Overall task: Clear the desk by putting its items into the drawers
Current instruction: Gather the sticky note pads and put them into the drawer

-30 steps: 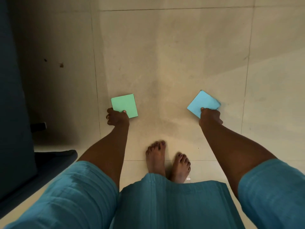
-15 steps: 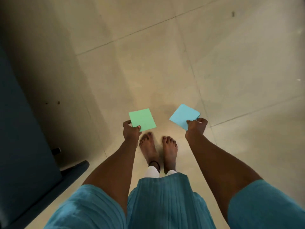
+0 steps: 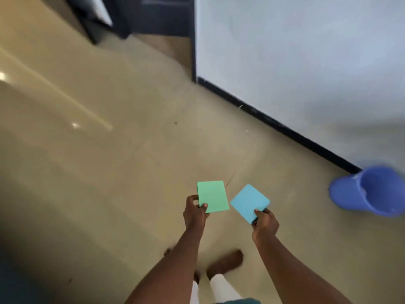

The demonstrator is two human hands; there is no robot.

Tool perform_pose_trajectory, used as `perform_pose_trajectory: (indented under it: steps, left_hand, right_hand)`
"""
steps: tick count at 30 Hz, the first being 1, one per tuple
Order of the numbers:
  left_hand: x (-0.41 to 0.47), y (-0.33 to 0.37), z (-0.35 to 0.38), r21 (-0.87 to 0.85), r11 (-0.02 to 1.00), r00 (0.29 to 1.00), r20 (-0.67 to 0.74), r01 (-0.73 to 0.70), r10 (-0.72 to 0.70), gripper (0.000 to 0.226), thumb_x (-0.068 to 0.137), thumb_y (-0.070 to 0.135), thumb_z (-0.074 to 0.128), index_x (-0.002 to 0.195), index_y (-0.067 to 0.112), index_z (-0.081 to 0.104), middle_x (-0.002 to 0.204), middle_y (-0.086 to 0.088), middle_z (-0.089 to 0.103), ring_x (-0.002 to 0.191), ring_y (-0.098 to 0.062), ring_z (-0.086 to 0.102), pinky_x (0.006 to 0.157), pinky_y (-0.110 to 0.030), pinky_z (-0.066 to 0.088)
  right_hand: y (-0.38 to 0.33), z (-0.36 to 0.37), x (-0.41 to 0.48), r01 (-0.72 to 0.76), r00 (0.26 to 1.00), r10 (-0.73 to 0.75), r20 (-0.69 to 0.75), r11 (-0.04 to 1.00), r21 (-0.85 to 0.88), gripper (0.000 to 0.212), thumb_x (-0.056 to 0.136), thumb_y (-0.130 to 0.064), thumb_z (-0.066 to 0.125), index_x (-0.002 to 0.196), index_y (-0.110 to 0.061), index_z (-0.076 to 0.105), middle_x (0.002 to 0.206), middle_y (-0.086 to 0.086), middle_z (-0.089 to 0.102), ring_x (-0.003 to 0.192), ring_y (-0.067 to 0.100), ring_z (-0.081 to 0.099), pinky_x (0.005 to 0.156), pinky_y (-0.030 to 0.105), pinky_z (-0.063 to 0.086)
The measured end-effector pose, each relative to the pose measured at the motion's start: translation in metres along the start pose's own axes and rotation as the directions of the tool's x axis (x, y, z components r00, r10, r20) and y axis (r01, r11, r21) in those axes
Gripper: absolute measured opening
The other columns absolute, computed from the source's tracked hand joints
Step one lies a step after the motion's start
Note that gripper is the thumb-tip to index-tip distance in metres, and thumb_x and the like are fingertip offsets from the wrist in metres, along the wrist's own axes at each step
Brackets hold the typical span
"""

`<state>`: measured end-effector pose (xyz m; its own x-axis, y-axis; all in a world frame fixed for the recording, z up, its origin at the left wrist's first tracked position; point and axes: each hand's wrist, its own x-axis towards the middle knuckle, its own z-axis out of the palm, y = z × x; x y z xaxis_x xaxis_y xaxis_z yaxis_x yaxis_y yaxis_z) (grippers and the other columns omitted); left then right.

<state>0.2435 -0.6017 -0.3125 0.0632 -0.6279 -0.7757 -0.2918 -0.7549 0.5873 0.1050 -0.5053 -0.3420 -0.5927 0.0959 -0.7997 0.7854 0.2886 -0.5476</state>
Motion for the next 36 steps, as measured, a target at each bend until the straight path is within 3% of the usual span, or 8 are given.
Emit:
perform_pose_trajectory:
  steps: [8,11,14,16,25,29,33,36]
  left_hand:
    - [-0.155,0.060,0.110,0.136,0.978,0.980,0.139,-0.158,0.139,0.030,0.090,-0.008,0.053,0.117,0.003,0.053,0.115,-0.023,0.060,0.087,-0.027,0.059,0.067,-0.032,0.055]
    - [-0.210,0.068,0.166,0.180,0.954,0.949,0.248,-0.241,0.193,0.031,0.089,-0.008,0.054,0.118,0.003,0.053,0.117,-0.024,0.059,0.089,-0.030,0.060,0.066,-0.032,0.055]
    - [-0.261,0.079,0.234,0.235,0.903,0.884,0.396,-0.359,0.248,0.033,0.089,-0.007,0.055,0.120,0.003,0.053,0.119,-0.023,0.058,0.099,-0.035,0.063,0.073,-0.034,0.055]
    - [-0.299,0.085,0.281,0.246,0.865,0.824,0.495,-0.437,0.275,0.034,0.089,-0.007,0.055,0.121,0.002,0.052,0.121,-0.024,0.057,0.103,-0.037,0.062,0.075,-0.034,0.055]
    - [-0.448,0.067,0.453,0.163,0.762,0.526,0.810,-0.627,0.259,0.036,0.090,-0.006,0.055,0.125,0.000,0.048,0.125,-0.022,0.055,0.106,-0.037,0.061,0.081,-0.037,0.055]
    - [-0.505,0.048,0.516,0.155,0.735,0.384,0.910,-0.660,0.153,0.037,0.091,-0.006,0.053,0.127,0.000,0.047,0.124,-0.020,0.055,0.109,-0.035,0.060,0.082,-0.035,0.054]
    - [-0.559,0.022,0.584,0.155,0.680,0.245,0.969,-0.717,0.036,0.035,0.091,-0.006,0.052,0.126,-0.002,0.047,0.125,-0.021,0.055,0.095,-0.026,0.058,0.073,-0.031,0.055]
    - [-0.598,0.002,0.621,0.158,0.624,0.143,0.987,-0.765,-0.074,0.037,0.092,-0.006,0.052,0.128,-0.003,0.045,0.126,-0.022,0.054,0.094,-0.024,0.056,0.061,-0.021,0.056]
  right_hand:
    - [-0.120,-0.147,-0.043,-0.116,0.990,0.139,-0.019,0.883,0.455,0.036,0.083,0.011,0.058,0.114,-0.007,0.061,0.103,0.013,0.060,0.081,0.025,0.059,0.057,0.028,0.046]
    - [-0.160,-0.209,-0.048,-0.059,0.992,0.109,-0.056,0.825,0.562,0.037,0.083,0.014,0.057,0.117,0.000,0.060,0.103,0.016,0.060,0.078,0.026,0.059,0.062,0.031,0.049]
    - [-0.205,-0.273,-0.047,0.063,0.986,0.046,-0.159,0.785,0.616,0.032,0.082,0.013,0.060,0.112,0.003,0.062,0.100,0.017,0.063,0.089,0.031,0.061,0.083,0.044,0.054]
    - [-0.231,-0.318,-0.045,0.130,0.972,0.040,-0.232,0.731,0.670,0.027,0.081,0.011,0.062,0.105,-0.002,0.064,0.103,0.019,0.065,0.092,0.032,0.063,0.092,0.047,0.051]
    - [-0.304,-0.488,-0.032,0.401,0.827,0.157,-0.540,0.509,0.762,0.020,0.083,-0.008,0.068,0.101,-0.015,0.069,0.104,0.010,0.069,0.094,0.025,0.066,0.092,0.040,0.053]
    - [-0.329,-0.551,-0.032,0.541,0.705,0.201,-0.681,0.468,0.699,0.021,0.087,-0.013,0.063,0.107,-0.015,0.068,0.103,0.005,0.068,0.095,0.027,0.064,0.080,0.032,0.050]
    - [-0.356,-0.595,-0.023,0.624,0.577,0.297,-0.760,0.440,0.646,0.020,0.091,-0.012,0.057,0.107,-0.016,0.066,0.098,0.009,0.065,0.080,0.031,0.064,0.058,0.020,0.049]
    - [-0.373,-0.621,-0.014,0.626,0.486,0.379,-0.787,0.478,0.617,0.021,0.090,-0.013,0.057,0.108,-0.009,0.067,0.096,0.014,0.066,0.084,0.036,0.067,0.072,0.037,0.057]
